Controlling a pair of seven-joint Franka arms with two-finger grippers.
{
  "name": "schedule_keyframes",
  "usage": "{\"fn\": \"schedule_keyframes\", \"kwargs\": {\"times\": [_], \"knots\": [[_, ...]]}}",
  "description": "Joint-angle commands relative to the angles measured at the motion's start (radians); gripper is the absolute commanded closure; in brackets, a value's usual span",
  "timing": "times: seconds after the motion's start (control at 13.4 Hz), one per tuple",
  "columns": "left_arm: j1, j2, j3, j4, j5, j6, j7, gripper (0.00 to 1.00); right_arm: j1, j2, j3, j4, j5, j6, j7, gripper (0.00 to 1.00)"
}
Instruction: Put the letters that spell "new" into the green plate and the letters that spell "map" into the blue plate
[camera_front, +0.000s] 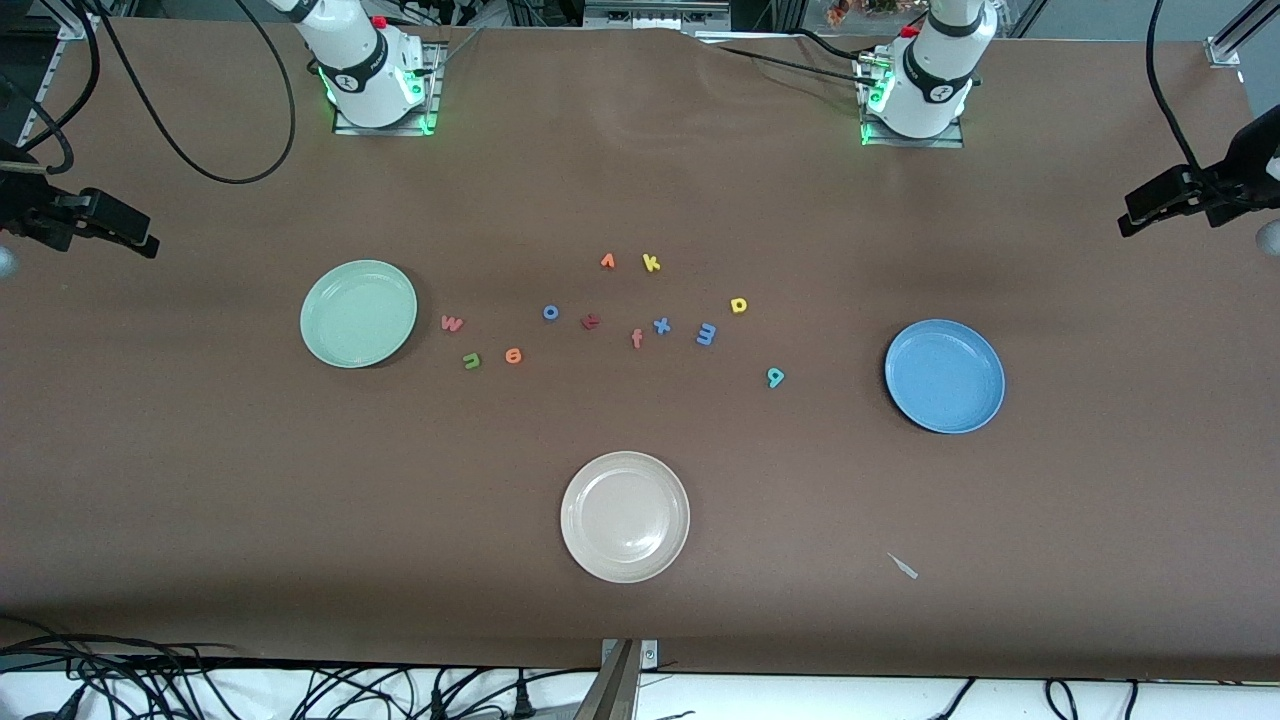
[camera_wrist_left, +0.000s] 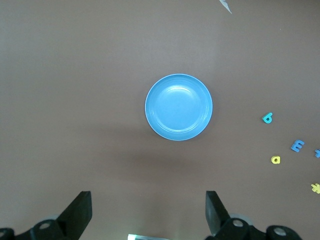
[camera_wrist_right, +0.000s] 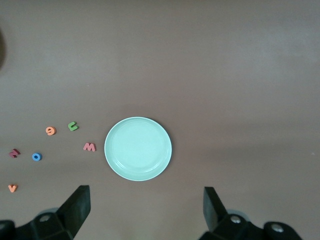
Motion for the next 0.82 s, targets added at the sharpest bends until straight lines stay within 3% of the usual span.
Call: {"fn": "schedule_keyframes", "kwargs": {"times": [0.0,0.75], "knots": [[0.002,-0.001,-0.004,0.005,0.036,0.011,0.012,0.0,0.0,-0.007,-0.001,-0.007,0.008,-0.001,-0.004,0.0],[0.008,-0.001,-0.001,0.0,0.037,0.022,0.012,0.0,0.0,-0.007,-0.001,-0.007,0.008,-0.001,-0.004,0.0]]}}
